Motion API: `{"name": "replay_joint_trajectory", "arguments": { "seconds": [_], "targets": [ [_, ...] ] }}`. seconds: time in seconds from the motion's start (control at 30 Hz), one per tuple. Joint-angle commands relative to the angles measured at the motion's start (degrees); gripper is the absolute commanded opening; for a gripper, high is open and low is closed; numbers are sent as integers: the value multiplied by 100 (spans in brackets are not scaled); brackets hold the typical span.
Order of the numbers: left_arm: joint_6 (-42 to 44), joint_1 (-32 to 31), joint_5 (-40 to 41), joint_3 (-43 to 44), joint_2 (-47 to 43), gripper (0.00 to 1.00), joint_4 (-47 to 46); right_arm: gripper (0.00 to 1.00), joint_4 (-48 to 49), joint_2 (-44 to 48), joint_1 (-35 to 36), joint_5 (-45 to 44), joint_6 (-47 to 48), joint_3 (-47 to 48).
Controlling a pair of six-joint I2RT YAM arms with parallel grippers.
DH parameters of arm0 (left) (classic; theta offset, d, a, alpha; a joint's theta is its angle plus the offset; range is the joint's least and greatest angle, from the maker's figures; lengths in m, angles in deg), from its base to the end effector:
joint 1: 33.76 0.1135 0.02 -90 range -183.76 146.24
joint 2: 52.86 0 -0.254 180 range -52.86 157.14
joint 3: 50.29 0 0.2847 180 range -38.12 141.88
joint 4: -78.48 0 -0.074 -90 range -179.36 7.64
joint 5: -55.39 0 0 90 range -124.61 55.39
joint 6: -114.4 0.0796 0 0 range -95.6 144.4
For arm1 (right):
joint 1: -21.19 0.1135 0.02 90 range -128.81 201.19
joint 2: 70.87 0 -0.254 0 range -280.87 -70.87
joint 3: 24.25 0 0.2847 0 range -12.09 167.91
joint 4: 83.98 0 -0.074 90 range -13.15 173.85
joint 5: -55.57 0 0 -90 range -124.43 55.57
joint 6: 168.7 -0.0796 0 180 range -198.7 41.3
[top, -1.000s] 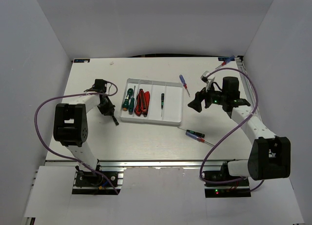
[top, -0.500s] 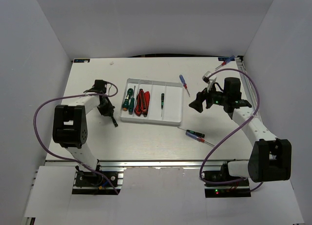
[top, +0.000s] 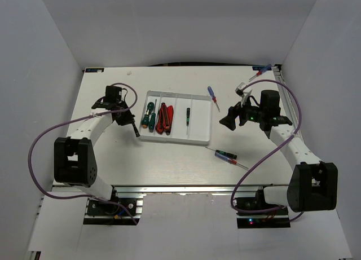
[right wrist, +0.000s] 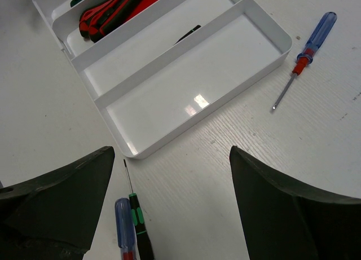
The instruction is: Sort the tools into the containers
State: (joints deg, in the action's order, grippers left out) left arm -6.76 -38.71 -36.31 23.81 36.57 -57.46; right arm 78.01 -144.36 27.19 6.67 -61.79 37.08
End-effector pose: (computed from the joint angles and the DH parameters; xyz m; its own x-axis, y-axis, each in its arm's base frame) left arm 0.3687 -0.0343 0.1601 -0.7862 -0.4511 -0.4225 -0.3570 0.8895 -0.2853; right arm 0.3346 0.0878 0.2297 -0.2909 -0.2510 -0.9233 -0.7615 0.6449 0.0646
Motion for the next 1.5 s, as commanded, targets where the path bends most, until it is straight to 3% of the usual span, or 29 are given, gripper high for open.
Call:
{"name": "replay_joint_trajectory", "arguments": {
  "seconds": [0.0, 0.4, 0.7, 1.2, 1.23, 1.27, 1.33, 1.47],
  "targets": [
    [66, -181, -270, 284, -400, 0, -140, 89, 110, 142, -29, 100, 32, -4],
    [215, -1323, -621, 820, -198, 0, -693, 89, -66, 239, -37, 47, 225, 32],
    [522, -2149, -806, 1540, 733, 0, -1071, 89, -127, 362, -37, 21, 278, -48],
    [1103, -2669, -507, 2525, 2342, 0, -975, 89, -540, 599, -116, 3, 744, -83],
    [1120, -2669, -516, 2543, 2412, 3, -975, 89, -610, 608, -125, 3, 770, -65],
    [1190, -2695, -577, 2561, 2430, 15, -958, 89, -628, 617, -143, 3, 823, -56],
    [1235, -2739, -525, 2569, 2457, 26, -958, 89, -663, 608, -187, -6, 849, -30],
    [1314, -2792, -393, 2613, 2448, 44, -949, 89, -786, 520, -327, 20, 955, 180]
  ]
}}
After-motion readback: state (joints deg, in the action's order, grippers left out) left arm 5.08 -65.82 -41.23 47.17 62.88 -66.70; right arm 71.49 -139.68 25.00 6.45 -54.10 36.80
